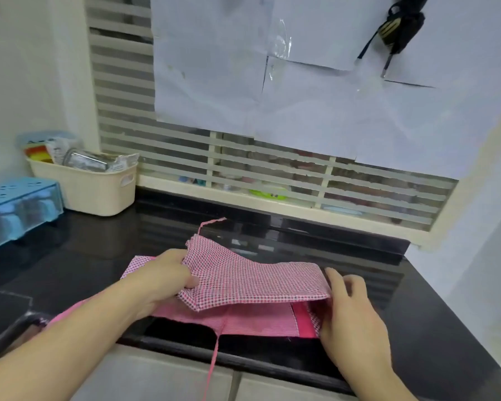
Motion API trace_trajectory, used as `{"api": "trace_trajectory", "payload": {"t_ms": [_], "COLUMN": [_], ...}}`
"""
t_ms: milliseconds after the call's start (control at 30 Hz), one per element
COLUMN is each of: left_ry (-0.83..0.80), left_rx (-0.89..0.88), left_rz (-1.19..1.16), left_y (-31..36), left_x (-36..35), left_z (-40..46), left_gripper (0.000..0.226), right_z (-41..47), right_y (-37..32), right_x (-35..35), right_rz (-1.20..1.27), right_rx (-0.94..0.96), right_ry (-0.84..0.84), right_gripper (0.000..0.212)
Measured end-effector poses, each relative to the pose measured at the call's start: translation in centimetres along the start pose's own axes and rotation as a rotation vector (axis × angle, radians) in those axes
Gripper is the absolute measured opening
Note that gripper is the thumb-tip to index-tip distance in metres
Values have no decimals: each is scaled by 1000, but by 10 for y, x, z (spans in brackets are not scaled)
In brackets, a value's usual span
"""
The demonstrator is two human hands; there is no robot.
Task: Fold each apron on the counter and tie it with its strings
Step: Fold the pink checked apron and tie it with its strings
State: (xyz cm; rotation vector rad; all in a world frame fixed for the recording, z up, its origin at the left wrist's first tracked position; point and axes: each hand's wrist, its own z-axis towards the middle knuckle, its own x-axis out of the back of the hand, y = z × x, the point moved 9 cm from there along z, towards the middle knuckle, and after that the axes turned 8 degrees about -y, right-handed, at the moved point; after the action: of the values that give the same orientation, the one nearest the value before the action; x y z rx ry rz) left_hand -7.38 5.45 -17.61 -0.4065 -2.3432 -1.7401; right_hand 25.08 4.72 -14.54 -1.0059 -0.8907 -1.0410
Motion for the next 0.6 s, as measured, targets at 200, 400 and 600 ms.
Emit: {"api": "trace_trajectory", "payload": {"t_ms": [200,400,600], "left_ry": [6,17,83], "left_rx": [92,184,191], "left_rz": [-74,28,193], "left_y": [-13,-30,-44], "left_x": [31,59,61], "left_z": [-22,-52,-63], "left_gripper": [34,34,24], "right_z": [-1,3,7], "right_y": [7,4,1], "right_x": [-23,-32,-33], "right_rz": [57,142,18], "right_rx": [-12,-51,-75], "right_ry": [-100,-139,-184], "right_gripper": [68,47,30]}}
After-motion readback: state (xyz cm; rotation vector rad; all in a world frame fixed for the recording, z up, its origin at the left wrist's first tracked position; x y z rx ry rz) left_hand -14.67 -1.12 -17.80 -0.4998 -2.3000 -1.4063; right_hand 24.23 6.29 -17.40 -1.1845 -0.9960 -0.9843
